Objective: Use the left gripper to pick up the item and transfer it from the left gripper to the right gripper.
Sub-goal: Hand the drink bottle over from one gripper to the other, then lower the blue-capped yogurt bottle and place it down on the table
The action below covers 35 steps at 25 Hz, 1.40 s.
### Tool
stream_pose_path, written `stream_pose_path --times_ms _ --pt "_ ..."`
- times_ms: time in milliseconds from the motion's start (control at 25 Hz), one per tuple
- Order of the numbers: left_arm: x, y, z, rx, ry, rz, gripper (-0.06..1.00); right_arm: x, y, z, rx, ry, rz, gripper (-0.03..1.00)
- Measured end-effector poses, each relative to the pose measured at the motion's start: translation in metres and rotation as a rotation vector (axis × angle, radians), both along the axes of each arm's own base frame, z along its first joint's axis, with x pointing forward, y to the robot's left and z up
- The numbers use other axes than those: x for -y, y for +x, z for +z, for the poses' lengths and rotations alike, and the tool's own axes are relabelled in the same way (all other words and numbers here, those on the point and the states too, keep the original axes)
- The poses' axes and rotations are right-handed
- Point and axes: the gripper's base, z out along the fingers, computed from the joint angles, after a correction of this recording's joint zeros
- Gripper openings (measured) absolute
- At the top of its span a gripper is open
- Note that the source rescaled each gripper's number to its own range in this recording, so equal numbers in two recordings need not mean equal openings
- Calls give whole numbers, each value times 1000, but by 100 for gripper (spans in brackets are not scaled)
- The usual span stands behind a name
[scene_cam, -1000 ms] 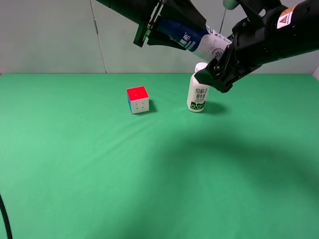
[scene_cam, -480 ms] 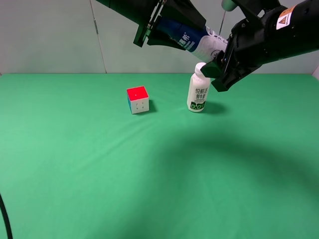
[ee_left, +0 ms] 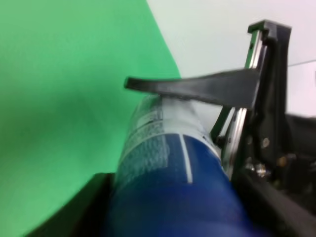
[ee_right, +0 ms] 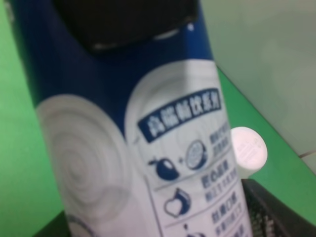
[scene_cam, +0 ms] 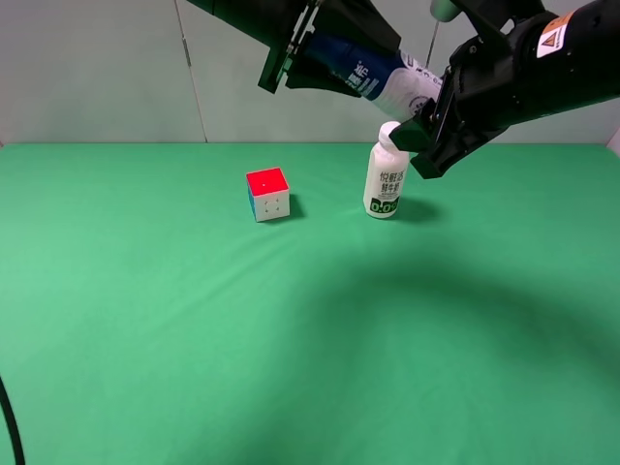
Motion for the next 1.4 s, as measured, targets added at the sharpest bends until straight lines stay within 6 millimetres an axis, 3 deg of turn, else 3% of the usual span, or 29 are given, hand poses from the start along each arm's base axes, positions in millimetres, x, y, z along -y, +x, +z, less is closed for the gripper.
stream_pose_path --times_ms 40,120,160,280,880,1080,1400 --pt "0 0 1 -15 -9 4 32 0 0 -1 -9 4 -5 0" --pt "0 -2 5 -28 -24 1 73 0 0 -2 -22 3 -8 2" --pt "0 -3 6 -32 -27 -2 83 0 0 -2 -27 0 -8 2" --pt "0 -3 6 -35 -28 -3 95 0 0 -3 -31 -1 -8 2" --pt "-8 -2 9 -47 -29 -12 100 0 0 -4 -39 -3 -10 2" --pt "-32 -4 31 27 18 38 100 0 0 -4 -39 -3 -10 2" --pt "-71 -32 73 189 250 106 100 0 0 -4 -39 -3 -10 2"
